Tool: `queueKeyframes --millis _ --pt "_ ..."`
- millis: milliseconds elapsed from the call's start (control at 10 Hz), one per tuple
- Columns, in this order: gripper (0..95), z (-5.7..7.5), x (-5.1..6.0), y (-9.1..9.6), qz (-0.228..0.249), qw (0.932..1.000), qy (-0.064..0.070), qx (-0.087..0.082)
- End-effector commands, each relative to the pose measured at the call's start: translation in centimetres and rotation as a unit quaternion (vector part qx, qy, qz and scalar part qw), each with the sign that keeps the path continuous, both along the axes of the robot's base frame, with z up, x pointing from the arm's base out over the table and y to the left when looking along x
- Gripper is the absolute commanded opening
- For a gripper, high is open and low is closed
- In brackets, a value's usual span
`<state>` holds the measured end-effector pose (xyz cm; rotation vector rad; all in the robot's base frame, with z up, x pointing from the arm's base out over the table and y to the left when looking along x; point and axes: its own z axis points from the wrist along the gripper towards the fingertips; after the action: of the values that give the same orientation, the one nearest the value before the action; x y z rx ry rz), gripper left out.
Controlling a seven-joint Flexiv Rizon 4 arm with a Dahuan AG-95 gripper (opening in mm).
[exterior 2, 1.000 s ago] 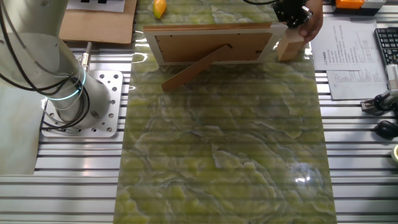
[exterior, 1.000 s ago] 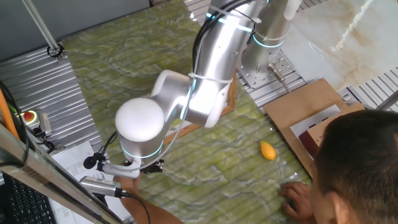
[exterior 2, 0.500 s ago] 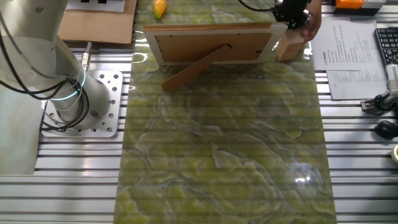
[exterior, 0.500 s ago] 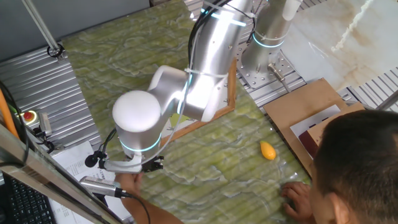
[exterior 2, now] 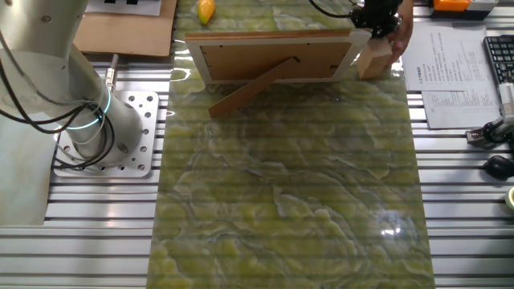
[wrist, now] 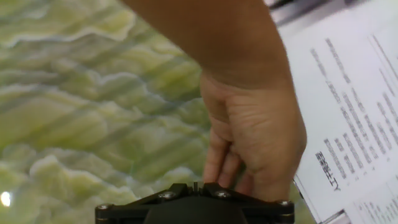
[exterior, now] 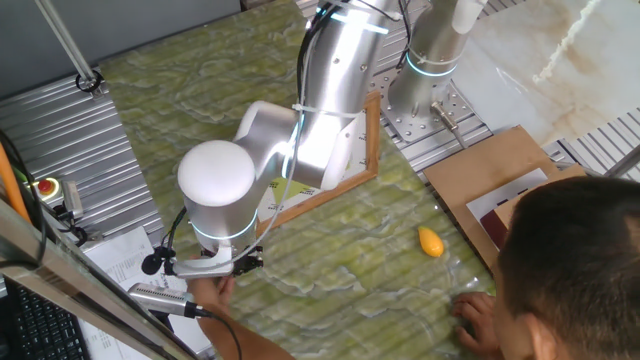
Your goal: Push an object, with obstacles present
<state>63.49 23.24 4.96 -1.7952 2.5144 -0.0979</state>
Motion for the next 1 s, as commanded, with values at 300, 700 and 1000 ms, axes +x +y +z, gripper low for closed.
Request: queueKeyframes --millis 300,700,1000 --pt "0.0 0.01 -0.04 -0.05 0.072 0.9974 0.000 -0.002" --pt "0.0 -0.10 -0.08 -0.09 0.109 0.9940 0.001 -0.005" --pt "0.0 -0.25 -0.13 -0.16 0.124 0.9923 0.000 -0.007"
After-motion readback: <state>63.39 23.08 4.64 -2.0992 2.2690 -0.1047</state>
